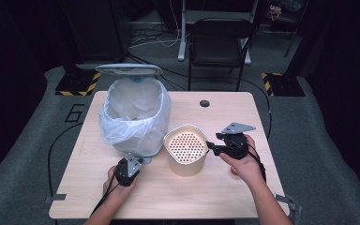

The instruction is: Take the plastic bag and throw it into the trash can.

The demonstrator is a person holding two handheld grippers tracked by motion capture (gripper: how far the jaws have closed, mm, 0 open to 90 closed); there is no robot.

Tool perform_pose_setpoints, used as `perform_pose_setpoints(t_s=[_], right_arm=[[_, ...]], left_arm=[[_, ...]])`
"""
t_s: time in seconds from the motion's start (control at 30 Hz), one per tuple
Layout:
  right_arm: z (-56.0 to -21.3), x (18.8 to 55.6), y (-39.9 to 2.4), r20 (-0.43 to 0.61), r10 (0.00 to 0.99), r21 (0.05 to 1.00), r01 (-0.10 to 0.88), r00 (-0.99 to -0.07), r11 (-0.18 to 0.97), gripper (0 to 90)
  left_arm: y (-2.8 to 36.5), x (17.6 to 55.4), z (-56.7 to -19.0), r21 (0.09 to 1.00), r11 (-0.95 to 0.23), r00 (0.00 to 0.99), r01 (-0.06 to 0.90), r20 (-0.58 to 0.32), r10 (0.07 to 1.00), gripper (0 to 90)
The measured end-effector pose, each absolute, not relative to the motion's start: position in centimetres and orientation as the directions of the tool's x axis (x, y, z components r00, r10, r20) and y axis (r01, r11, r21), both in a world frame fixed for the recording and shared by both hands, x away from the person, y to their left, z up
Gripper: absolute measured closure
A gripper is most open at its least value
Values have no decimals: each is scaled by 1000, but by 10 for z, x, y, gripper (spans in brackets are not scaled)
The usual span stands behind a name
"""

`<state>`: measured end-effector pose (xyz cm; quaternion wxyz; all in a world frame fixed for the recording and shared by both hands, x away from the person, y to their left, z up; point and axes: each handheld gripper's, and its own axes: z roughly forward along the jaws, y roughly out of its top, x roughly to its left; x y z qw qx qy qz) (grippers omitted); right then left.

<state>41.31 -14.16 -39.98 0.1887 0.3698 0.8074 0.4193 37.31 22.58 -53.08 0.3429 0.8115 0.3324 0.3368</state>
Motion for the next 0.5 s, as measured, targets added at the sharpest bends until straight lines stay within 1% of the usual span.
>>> perform_pose_setpoints(t_s=[0.1,0.13,0.23,0.3,0.5], right_arm=[[-401,416,-132,-13,743,807,431,-670,403,514],[-402,417,-130,-8,745,804,439,-667,402,544],[-405,421,-126,30,756,794,474,-654,380,598],[-408,424,-125,30,759,795,476,-650,376,630],[-413,428,-124,51,776,793,498,-629,351,679]], left_arm=[[226,373,-531,781,-543,552,309,318,771,900],[226,373,-531,781,-543,552,309,318,771,900],[226,373,-531,781,-541,551,311,316,772,900],[226,373,-531,781,-543,552,309,318,771,900],[226,373,-531,782,-541,550,310,316,773,900]])
